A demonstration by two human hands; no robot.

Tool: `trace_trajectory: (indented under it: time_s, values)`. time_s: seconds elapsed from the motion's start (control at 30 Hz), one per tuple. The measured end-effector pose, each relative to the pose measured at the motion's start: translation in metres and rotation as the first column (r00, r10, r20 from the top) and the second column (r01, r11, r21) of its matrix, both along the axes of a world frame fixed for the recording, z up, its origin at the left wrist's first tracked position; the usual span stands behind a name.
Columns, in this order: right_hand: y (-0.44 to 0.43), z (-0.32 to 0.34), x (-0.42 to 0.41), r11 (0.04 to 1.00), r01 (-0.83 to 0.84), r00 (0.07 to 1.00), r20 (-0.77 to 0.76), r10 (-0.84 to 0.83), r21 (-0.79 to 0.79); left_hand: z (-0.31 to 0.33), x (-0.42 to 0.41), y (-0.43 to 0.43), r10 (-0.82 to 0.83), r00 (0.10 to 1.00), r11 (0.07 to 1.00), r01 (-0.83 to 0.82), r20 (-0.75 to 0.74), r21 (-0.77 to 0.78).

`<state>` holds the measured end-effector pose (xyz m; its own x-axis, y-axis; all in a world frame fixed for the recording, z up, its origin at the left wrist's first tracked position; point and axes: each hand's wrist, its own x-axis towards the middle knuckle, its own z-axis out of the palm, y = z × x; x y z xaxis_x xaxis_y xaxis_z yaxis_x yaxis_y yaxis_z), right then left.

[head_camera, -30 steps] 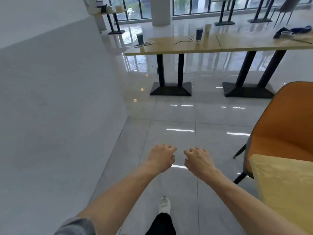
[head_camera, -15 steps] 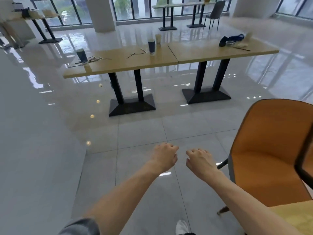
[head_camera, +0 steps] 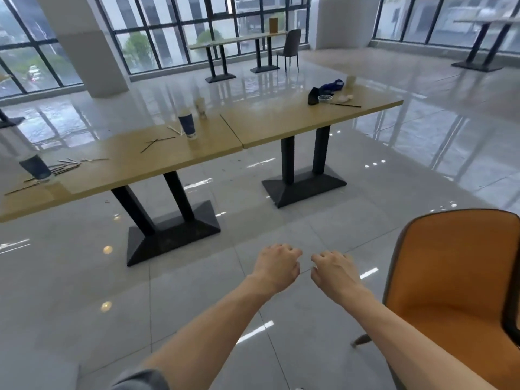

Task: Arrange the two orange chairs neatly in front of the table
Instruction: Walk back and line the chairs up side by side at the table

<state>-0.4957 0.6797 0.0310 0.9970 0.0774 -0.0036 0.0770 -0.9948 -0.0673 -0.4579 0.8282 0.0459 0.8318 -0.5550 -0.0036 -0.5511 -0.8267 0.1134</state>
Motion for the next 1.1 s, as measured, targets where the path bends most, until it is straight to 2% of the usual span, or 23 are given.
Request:
trace_trajectory:
  time_s: [0.13, 0.33, 0.53, 0.7, 0.87, 0.97, 1.1]
  values:
    - [-0.024, 0.002, 0.061, 0.998, 0.064, 0.998, -0.005, -0.064, -0.005, 0.002, 0.070, -0.029, -0.060, 0.998, 0.998, 0.060, -0.015, -0.025]
    - [-0.072, -0.005, 0.136, 0.968, 0.249, 0.968, -0.030, -0.250, -0.019, -0.010, 0.176, -0.086, -0.227, 0.973, 0.974, 0.226, -0.038, -0.032]
    - [-0.119, -0.015, 0.217, 0.876, 0.482, 0.875, -0.040, -0.483, -0.033, -0.017, 0.290, -0.153, -0.438, 0.898, 0.898, 0.435, -0.039, -0.072]
    - [-0.151, -0.013, 0.260, 0.738, 0.674, 0.737, -0.041, -0.675, -0.027, -0.019, 0.356, -0.205, -0.618, 0.785, 0.786, 0.613, -0.051, -0.087]
    - [-0.181, 0.000, 0.257, 0.576, 0.815, 0.576, -0.024, -0.817, -0.055, -0.022, 0.380, -0.265, -0.760, 0.644, 0.650, 0.752, -0.086, -0.107]
    - [-0.198, -0.001, 0.245, 0.439, 0.896, 0.441, 0.008, -0.898, -0.063, -0.025, 0.379, -0.309, -0.849, 0.521, 0.527, 0.845, -0.089, -0.088]
    - [-0.218, -0.014, 0.221, 0.233, 0.972, 0.233, 0.011, -0.972, -0.045, -0.031, 0.361, -0.372, -0.947, 0.315, 0.317, 0.947, -0.061, -0.044]
